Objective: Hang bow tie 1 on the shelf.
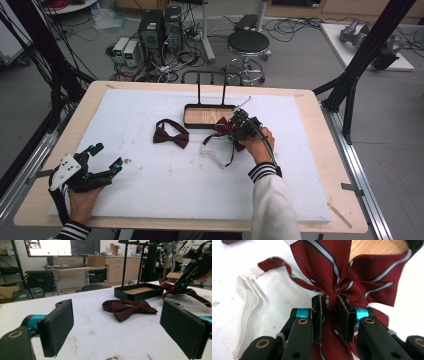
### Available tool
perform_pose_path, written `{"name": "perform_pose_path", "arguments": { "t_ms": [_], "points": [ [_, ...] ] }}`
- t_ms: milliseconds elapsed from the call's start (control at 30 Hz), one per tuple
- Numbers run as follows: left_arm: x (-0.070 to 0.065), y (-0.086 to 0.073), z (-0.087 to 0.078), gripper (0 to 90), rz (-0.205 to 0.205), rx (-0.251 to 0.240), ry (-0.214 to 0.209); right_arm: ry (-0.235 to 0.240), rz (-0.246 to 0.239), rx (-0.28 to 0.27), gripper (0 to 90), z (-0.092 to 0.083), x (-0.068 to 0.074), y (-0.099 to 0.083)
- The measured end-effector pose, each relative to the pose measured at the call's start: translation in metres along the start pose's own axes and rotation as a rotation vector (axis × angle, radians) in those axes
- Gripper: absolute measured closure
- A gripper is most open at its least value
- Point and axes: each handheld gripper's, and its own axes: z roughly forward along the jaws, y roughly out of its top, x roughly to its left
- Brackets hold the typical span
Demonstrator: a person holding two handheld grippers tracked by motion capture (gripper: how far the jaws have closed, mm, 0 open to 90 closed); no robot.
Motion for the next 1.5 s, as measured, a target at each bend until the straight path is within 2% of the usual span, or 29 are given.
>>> {"name": "perform_pose_path", "arguments": {
  "t_ms": [167,200,233,267,333,367,400,433,467,600,733,767,967,1233,1500],
  "points": [
    [0.000,0.000,0.000,12.3,0.000,0.000,0.001,-0.003,-0.003,-0.090,75.8,-0.011,-0.001,-0.001],
    [0.000,0.000,0.000,12.3,0.001,0.000,0.001,-0.013,-0.012,-0.122,75.8,-0.015,-0.001,-0.001],
    [0.000,0.000,0.000,12.3,0.000,0.000,0.002,-0.013,-0.012,-0.122,75.8,-0.015,-0.001,-0.001],
    [0.000,0.000,0.000,12.3,0.001,0.001,0.001,-0.014,-0.013,-0.159,75.8,-0.018,0.000,-0.001],
    [0.000,0.000,0.000,12.3,0.001,0.000,0.002,-0.016,-0.016,-0.179,75.8,-0.020,0.001,-0.001],
    [0.000,0.000,0.000,12.3,0.001,0.000,0.002,-0.010,-0.011,-0.228,75.8,-0.023,0.001,-0.003],
    [0.000,0.000,0.000,12.3,0.001,0.000,0.002,-0.010,-0.011,-0.228,75.8,-0.023,0.001,-0.003],
    [0.000,0.000,0.000,12.3,0.001,0.000,0.002,-0.015,0.005,-0.262,75.8,-0.026,0.001,-0.004],
    [0.000,0.000,0.000,12.3,0.001,0.000,0.002,-0.015,0.005,-0.262,75.8,-0.026,0.001,-0.004],
    [0.000,0.000,0.000,12.3,0.001,0.000,0.002,-0.016,0.022,-0.344,75.8,-0.035,-0.001,-0.008],
    [0.000,0.000,0.000,12.3,0.000,0.000,0.002,-0.038,0.013,-0.432,75.8,-0.048,-0.001,-0.010],
    [0.000,0.000,0.000,12.3,0.000,0.000,0.002,-0.038,0.013,-0.432,75.8,-0.048,-0.001,-0.010],
    [0.000,0.000,0.000,12.3,0.001,0.000,0.002,-0.091,-0.007,-0.537,75.8,-0.065,0.001,-0.013],
    [0.000,0.000,0.000,12.3,0.001,0.000,0.002,-0.137,-0.015,-0.583,75.8,-0.074,0.003,-0.014],
    [0.000,0.000,0.000,12.3,0.000,-0.001,0.003,-0.199,0.008,-0.646,75.8,-0.082,-0.001,-0.015]
  ]
}}
